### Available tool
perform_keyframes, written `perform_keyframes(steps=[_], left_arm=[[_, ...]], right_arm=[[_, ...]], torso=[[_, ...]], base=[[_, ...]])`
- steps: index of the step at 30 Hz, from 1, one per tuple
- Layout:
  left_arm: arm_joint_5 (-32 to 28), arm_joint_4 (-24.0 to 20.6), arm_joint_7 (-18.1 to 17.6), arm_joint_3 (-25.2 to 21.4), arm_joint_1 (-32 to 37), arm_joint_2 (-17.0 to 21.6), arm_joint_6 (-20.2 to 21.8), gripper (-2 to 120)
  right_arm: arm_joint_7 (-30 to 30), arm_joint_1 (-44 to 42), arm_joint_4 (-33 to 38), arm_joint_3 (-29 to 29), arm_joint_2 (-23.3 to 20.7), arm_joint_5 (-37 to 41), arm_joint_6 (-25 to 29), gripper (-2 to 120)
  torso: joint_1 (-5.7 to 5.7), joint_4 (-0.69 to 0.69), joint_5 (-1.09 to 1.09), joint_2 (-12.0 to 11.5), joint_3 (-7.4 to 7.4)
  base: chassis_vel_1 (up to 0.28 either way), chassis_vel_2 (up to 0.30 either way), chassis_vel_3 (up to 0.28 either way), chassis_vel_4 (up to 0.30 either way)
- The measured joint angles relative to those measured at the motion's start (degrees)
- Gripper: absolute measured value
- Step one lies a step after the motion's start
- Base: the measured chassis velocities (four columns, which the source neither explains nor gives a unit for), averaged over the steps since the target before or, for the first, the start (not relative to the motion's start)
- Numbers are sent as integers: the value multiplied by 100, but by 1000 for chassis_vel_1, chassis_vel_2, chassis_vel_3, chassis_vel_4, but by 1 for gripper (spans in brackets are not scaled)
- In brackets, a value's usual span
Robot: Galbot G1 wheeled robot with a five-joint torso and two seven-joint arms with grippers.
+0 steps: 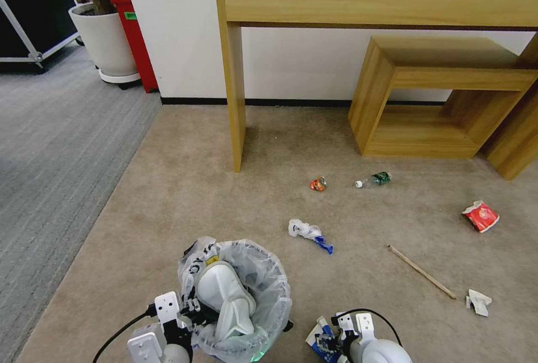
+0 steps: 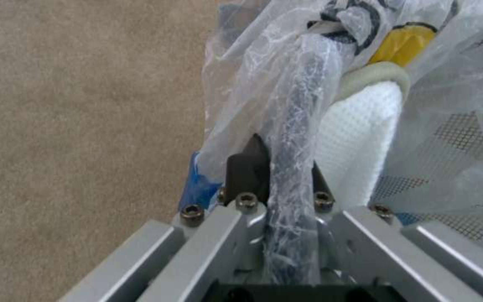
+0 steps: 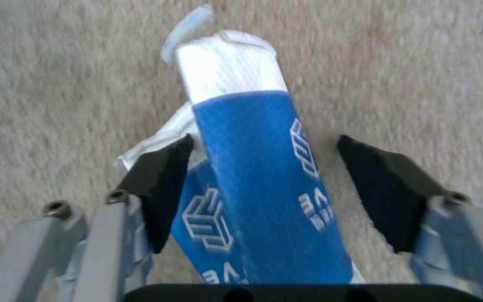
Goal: Pick up the trash bin and place the garbage on the floor into it.
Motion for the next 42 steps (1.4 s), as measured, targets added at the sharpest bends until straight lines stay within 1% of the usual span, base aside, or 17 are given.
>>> perform_keyframes(steps=[2,3,5,7,9,10,11,14,17,18,21,22,23,32,37,41,42], left_arm=[[10,2,-2,8,10,0,-1,0],[18,4,-3,9,13,-1,-2,0],[26,5,-3,14,17,-2,-2,0],[52,6,-3,31,29,-10,-5,0],[63,7,-3,42,32,-15,-5,0],[89,15,-3,53,34,-27,-7,0],[89,15,-3,53,34,-27,-7,0],[142,23,0,91,48,-57,-16,0],[166,25,4,108,52,-73,-18,0],[180,28,6,117,56,-83,-22,0],[199,31,7,123,67,-93,-26,0],[213,31,8,126,73,-102,-28,0],[221,31,9,129,75,-109,-31,0],[288,41,22,169,93,-161,-42,0],[290,41,25,177,92,-178,-44,0],[290,41,25,185,93,-184,-46,0],[292,41,25,194,93,-193,-46,0]], right_arm=[[9,10,-20,3,9,-10,57,59],[15,10,-27,0,13,-13,80,54],[21,10,-30,1,14,-18,93,52],[25,12,-43,1,24,-22,121,44],[26,12,-43,-1,28,-27,134,42],[27,16,-49,-2,30,-32,155,36],[27,16,-49,-2,30,-32,155,36],[35,25,-49,-3,32,-33,182,26],[34,26,-44,-2,29,-31,190,21],[32,26,-34,-4,22,-27,198,14],[31,24,-26,-5,9,-26,209,10],[30,23,-19,2,3,-24,214,4],[30,23,-16,4,0,-21,218,2],[25,13,48,51,-31,-28,254,0],[-58,9,242,266,-80,-132,333,0],[-172,66,494,551,-164,-309,463,0],[-238,102,680,758,-250,-378,527,0]], torso=[[0,5,8,-1,1],[0,4,5,-1,1],[0,4,4,-1,1],[0,3,6,-1,1],[0,4,8,-1,1],[0,4,7,-1,1],[0,4,7,-1,1],[0,5,8,-2,1],[0,6,10,-2,1],[0,6,11,-2,1],[0,6,11,-2,1],[0,6,9,-2,1],[0,5,9,-2,2],[0,4,7,-2,1],[1,4,6,-2,2],[1,4,6,-2,2],[1,4,5,-2,2]], base=[[0,0,0,0],[0,0,0,0],[0,0,0,0],[0,0,0,0],[0,0,0,0],[0,0,0,0],[0,0,0,0],[0,0,0,0],[0,0,0,0],[0,0,0,0],[0,0,0,0],[0,0,0,0],[0,0,0,0],[0,0,0,0],[0,0,0,0],[0,0,0,0],[0,0,0,0]])
